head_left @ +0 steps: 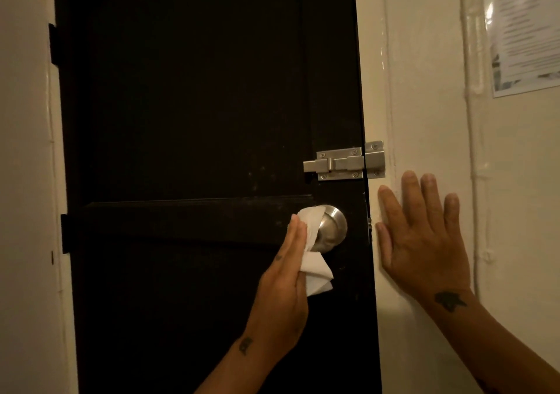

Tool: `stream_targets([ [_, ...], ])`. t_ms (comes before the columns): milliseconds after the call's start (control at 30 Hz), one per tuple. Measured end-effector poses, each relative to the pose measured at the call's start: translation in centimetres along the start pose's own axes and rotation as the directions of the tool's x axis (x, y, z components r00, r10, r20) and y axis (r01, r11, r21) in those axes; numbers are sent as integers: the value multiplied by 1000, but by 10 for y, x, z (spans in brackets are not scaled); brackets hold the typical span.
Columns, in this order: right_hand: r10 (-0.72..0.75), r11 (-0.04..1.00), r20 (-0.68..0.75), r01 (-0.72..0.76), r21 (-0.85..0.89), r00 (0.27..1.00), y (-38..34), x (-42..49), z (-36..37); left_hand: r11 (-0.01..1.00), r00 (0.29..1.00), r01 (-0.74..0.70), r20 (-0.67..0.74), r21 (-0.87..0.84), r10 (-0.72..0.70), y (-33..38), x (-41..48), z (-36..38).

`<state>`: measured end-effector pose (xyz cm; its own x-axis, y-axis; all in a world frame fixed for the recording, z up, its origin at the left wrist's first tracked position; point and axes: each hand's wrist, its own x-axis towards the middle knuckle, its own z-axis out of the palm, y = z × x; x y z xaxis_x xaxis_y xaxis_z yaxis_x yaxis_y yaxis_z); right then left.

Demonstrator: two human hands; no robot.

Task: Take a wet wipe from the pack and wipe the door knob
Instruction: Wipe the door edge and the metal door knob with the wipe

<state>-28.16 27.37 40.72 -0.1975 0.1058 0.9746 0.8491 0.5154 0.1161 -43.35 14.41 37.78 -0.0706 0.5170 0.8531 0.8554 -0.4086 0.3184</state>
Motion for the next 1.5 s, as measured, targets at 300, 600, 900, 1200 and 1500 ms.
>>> stream_targets([
  [300,-3,1000,18,3,-6,1000,1,0,1,999,995,-44,84,-33,46,25,29,-22],
  [600,-2,1000,14,2,-12,1000,1,1,1,999,993,-16,121,40,11,24,35,-27],
  [900,-4,1000,6,4,-9,1000,0,0,1,996,992,40,114,78,-48,24,35,-18],
  [1200,-6,1000,-12,6,-10,1000,0,0,2,951,995,-69,89,301,44,22,39,-2],
  [1500,-9,1000,-26,8,-19,1000,2,0,3,500,870,-469,285,728,402,15,38,-16],
])
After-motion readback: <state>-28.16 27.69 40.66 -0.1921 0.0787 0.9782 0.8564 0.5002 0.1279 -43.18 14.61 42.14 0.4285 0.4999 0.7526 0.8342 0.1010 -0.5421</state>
